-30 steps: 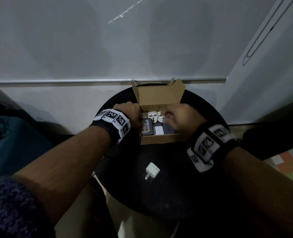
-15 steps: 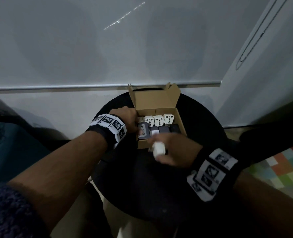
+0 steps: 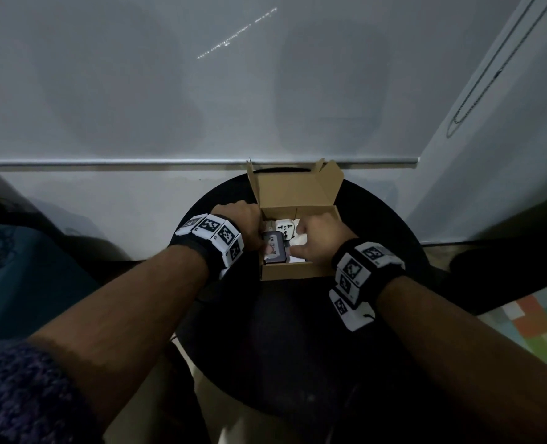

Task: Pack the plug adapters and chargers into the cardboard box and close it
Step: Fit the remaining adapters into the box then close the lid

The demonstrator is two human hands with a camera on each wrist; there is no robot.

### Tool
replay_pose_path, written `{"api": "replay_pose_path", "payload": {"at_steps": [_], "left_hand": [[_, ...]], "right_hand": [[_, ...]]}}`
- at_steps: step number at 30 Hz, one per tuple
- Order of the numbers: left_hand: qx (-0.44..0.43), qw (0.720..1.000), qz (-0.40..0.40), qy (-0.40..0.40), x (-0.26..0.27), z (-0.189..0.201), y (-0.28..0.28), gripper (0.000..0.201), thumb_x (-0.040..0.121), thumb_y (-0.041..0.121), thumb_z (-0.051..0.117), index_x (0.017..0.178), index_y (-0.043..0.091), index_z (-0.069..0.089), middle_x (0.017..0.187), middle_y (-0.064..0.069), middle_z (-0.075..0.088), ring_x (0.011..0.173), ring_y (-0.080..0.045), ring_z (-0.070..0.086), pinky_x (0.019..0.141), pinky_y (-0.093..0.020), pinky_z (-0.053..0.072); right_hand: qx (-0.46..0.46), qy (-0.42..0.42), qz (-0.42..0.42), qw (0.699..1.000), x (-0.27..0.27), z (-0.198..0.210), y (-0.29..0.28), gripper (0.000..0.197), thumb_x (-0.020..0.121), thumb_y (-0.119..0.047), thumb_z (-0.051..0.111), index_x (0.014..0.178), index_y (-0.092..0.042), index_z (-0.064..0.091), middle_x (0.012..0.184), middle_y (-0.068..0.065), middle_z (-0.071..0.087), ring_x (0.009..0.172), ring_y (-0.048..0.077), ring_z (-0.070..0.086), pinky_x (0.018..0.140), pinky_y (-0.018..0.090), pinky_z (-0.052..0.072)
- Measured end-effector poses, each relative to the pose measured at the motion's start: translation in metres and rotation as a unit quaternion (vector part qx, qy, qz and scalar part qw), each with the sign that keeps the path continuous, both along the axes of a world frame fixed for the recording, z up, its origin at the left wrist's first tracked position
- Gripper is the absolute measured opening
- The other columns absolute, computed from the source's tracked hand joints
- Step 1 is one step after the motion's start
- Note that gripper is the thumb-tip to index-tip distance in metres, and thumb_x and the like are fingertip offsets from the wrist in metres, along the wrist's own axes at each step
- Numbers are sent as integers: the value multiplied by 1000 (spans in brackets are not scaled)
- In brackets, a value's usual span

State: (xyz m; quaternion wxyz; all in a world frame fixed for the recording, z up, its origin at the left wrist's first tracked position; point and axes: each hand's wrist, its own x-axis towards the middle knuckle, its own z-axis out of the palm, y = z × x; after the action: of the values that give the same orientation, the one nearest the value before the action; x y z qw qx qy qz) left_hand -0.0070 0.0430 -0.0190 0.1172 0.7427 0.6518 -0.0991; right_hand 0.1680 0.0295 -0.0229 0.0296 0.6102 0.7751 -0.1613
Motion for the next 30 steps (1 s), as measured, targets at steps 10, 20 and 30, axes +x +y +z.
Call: {"api": "replay_pose_path", "payload": {"at_steps": [10,20,30], "left_hand": [[-6,1000,1,-15,-4,-1,-2,52,73,60,70,108,21,65,104,-4,66,99,-26,65,74,-34,46],[-23,999,8,-35,-4,1,-5,53,77,57,72,113,19,61,112,-4,67,103,-27,64,78,-34,46],[-38,998,9,-42,-3,2,-4,58,73,60,74,116,22,64,112,-5,67,105,-27,64,79,-35,47]], "right_hand": [[-39,69,-40,996,13,-6,-2,68,73,-35,80,132,-12,55,130,7,60,121,23,54,98,26,41],[-32,114,-47,992,5,-16,-4,59,80,-18,74,133,-15,49,119,11,61,112,26,58,90,30,44],[35,163,12,986,12,-16,-9,34,79,-12,68,112,-13,62,95,-4,54,84,11,53,88,34,50]]}}
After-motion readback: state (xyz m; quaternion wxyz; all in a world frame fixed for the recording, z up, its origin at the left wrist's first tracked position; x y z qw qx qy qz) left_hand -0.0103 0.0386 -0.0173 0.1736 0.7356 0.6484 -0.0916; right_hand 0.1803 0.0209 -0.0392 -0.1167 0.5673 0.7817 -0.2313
